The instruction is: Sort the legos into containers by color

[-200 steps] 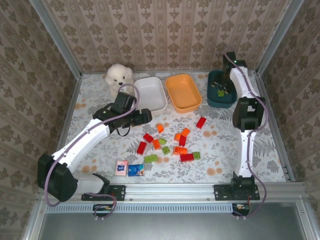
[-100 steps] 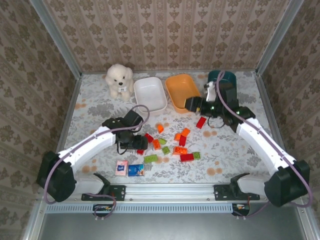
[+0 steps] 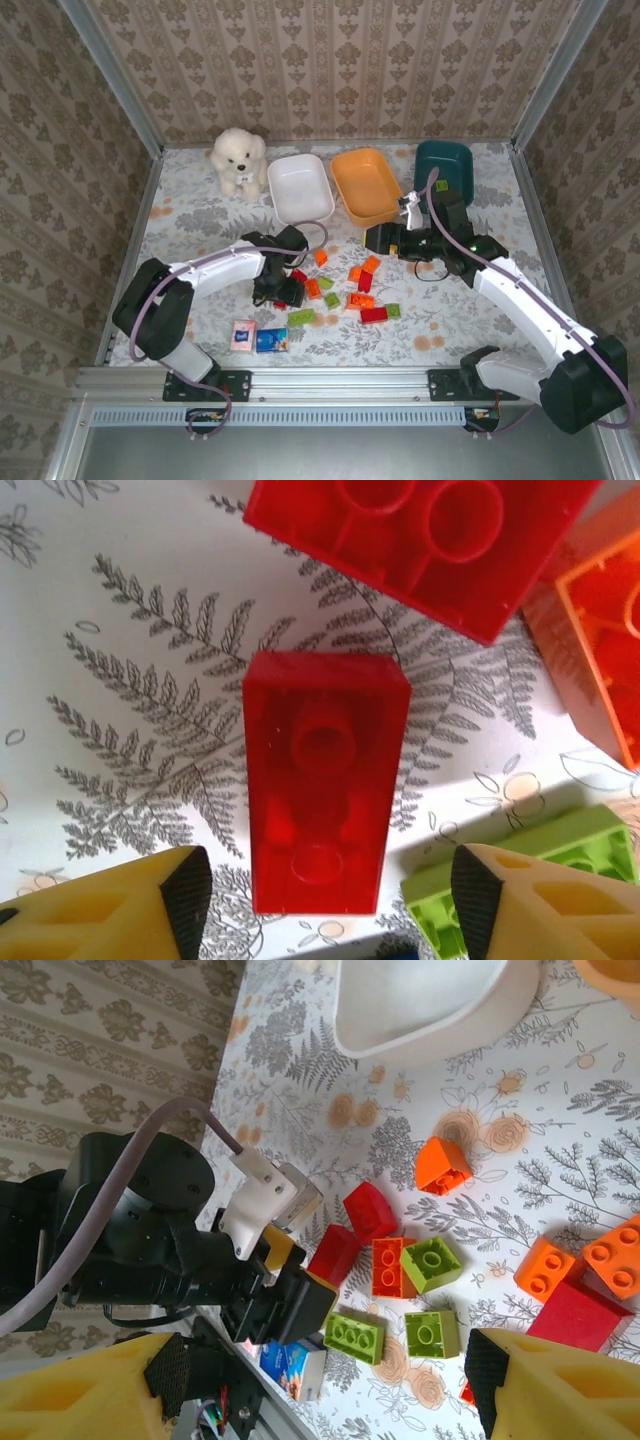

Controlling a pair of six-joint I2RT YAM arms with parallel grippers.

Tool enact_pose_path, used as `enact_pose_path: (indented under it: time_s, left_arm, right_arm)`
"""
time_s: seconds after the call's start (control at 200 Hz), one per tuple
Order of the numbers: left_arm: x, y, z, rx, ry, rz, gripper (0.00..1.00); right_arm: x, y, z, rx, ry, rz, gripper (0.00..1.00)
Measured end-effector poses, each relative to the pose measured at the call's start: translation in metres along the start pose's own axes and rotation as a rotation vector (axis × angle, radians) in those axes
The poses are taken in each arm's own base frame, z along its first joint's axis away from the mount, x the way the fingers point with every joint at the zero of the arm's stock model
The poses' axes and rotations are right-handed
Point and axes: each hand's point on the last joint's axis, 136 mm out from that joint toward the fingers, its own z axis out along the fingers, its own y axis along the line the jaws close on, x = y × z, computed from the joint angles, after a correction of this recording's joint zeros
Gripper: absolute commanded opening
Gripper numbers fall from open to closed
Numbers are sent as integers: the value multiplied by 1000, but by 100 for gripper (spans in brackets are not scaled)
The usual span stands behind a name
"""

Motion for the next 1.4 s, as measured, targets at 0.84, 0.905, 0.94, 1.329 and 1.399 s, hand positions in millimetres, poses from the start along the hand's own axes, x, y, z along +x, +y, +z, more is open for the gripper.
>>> enact_pose_path:
  time_s: [0.84,0.905,0.94,1.329,1.399]
  left_arm:
    - [-57,6,-56,-78,-187,-9,28]
    - [-86,7,-82,-49,-268,-49,28]
    - [-102,9,-95,-37,-306,-69,28]
    - [-271,26,-68,5,-361,-197,30]
    - [-288,34,-49,-3,-342,-217,33]
  right_arm:
    - [-12,14,6,-42,19,-16,76]
    - [-16,18,4,-49,11,-20,76]
    - [-20,21,3,-54,3,-24,76]
    - [-54,40,-6,-50,-90,-52,76]
    - [-54,37,-6,-34,-90,-45,75]
